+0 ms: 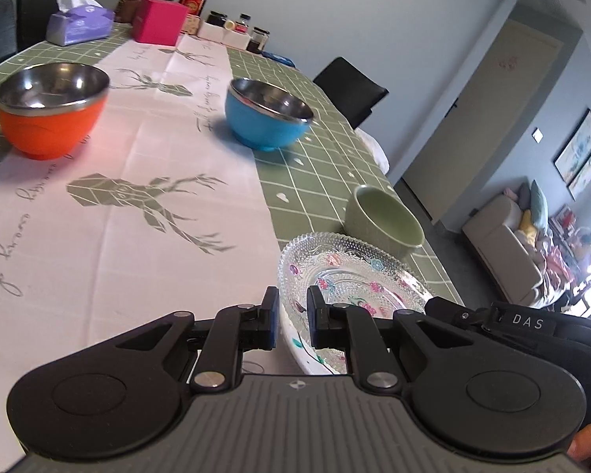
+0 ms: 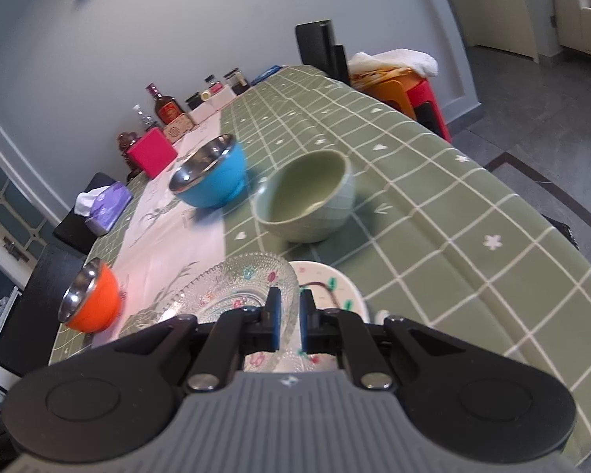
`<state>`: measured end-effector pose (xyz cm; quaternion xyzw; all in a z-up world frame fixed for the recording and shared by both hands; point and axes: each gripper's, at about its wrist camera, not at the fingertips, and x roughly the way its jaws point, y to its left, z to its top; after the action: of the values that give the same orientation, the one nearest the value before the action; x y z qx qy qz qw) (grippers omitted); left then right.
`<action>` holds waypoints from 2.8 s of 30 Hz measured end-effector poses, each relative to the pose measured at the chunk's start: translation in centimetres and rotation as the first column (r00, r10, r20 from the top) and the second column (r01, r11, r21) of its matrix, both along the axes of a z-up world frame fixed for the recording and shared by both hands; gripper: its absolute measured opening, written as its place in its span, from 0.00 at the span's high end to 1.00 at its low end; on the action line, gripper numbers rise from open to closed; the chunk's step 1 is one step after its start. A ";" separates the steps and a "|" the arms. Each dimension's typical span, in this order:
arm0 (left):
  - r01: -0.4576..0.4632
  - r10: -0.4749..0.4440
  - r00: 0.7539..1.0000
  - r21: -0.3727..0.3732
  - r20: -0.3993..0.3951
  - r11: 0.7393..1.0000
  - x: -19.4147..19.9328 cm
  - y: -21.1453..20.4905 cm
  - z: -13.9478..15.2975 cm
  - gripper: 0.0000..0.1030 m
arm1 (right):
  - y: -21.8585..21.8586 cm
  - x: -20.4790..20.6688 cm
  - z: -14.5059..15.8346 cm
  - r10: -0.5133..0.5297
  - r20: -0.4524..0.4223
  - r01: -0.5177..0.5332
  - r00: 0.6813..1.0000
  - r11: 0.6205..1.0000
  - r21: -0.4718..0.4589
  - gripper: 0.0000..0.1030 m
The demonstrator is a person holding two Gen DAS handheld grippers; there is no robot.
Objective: Organize plates and bowls
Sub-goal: 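Carry the second glass plate onto the Fruity plate stack, then lower the glass plate onto the stack and open both grippers, then move both grippers to the rim of the orange steel bowl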
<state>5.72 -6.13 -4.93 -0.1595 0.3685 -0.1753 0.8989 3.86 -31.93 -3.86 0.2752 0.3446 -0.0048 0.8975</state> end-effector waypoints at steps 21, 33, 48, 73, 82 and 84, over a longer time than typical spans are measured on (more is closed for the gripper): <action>0.056 -0.054 0.998 0.125 -0.016 0.991 0.2 -2.2 -1.3 0.85 | -0.4 0.3 -1.4 -0.007 -0.032 0.006 0.999 0.998 -0.058 0.93; 0.074 -0.073 0.997 0.069 -0.025 0.995 0.2 -1.2 -1.3 0.59 | 0.1 -0.1 -1.1 0.008 -0.024 -0.009 1.000 0.999 -0.046 0.71; 0.096 -0.095 0.991 0.006 -0.090 0.995 0.1 -0.9 -1.5 0.80 | -0.5 -1.4 -1.4 -0.017 -0.064 0.016 0.998 1.000 -0.021 0.77; 0.002 -0.005 1.000 0.113 0.026 0.994 -0.7 2.9 0.2 0.49 | 3.3 -0.9 0.4 0.039 -0.002 -0.039 0.999 0.985 -0.169 0.52; -0.118 0.114 0.993 0.110 0.038 0.987 -0.4 7.8 0.8 0.47 | 9.6 2.0 0.6 0.229 -0.017 -0.228 0.973 0.955 -0.191 0.46; -0.143 0.139 0.989 0.116 0.045 0.983 -0.2 9.0 1.1 0.47 | 11.2 2.9 1.0 0.267 -0.014 -0.264 0.964 0.943 -0.203 0.45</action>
<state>5.51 2.91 -3.85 -0.1281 0.3495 -0.0920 0.9236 6.71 -20.77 -2.84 0.1334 0.3702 0.0827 0.9156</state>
